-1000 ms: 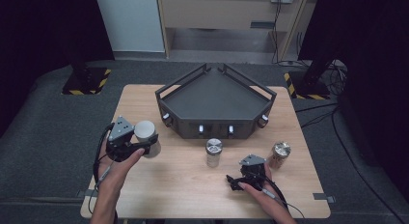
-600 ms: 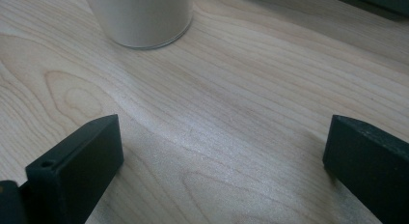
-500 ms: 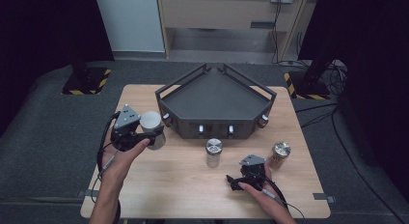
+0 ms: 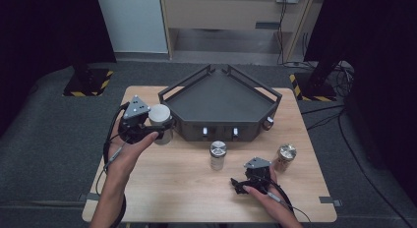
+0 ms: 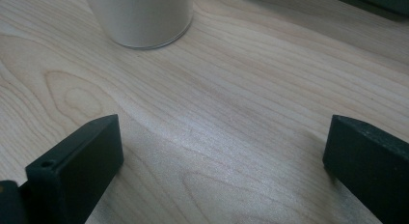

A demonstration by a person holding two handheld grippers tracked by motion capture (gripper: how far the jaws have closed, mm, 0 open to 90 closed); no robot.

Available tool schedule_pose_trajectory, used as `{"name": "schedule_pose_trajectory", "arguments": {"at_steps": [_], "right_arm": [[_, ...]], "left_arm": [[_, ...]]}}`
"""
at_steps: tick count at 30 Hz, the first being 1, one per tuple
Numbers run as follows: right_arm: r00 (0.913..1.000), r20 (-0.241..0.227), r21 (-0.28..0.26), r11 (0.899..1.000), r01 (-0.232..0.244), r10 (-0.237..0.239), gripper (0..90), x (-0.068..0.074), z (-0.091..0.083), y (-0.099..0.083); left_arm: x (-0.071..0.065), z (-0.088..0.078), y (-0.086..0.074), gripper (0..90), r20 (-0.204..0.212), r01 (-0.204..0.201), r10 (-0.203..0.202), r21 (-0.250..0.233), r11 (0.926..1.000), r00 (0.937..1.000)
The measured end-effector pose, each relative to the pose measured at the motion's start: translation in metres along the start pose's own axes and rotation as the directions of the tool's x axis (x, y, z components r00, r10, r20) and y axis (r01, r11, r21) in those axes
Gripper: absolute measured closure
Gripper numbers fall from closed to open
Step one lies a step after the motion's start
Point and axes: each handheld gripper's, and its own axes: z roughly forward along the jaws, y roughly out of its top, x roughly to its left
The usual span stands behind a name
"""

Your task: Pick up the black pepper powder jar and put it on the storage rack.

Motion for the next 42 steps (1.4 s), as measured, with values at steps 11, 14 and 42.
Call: {"name": "schedule_pose_trajectory", "arguments": {"at_steps": [11, 14, 42], "right_arm": [[1.0, 0.0, 0.0, 1.0, 0.003, -0.003, 0.6, 0.0, 0.0, 0.0], [1.0, 0.0, 0.0, 1.0, 0.001, -0.001, 0.6, 0.0, 0.0, 0.0], [1.0, -0.002, 0.0, 1.0, -0.001, 0.001, 0.6, 0.0, 0.0, 0.0]], "left_arm": [[0.002, 0.011, 0.022, 32.8, 0.02, -0.008, 0.009, -0.012, 0.9999, 0.9998], [0.002, 0.014, 0.028, 32.8, 0.024, -0.018, 0.018, -0.016, 0.9997, 0.9995], [0.011, 0.056, 0.067, 32.7, 0.051, -0.035, 0.035, -0.015, 0.9993, 0.9981]]}}
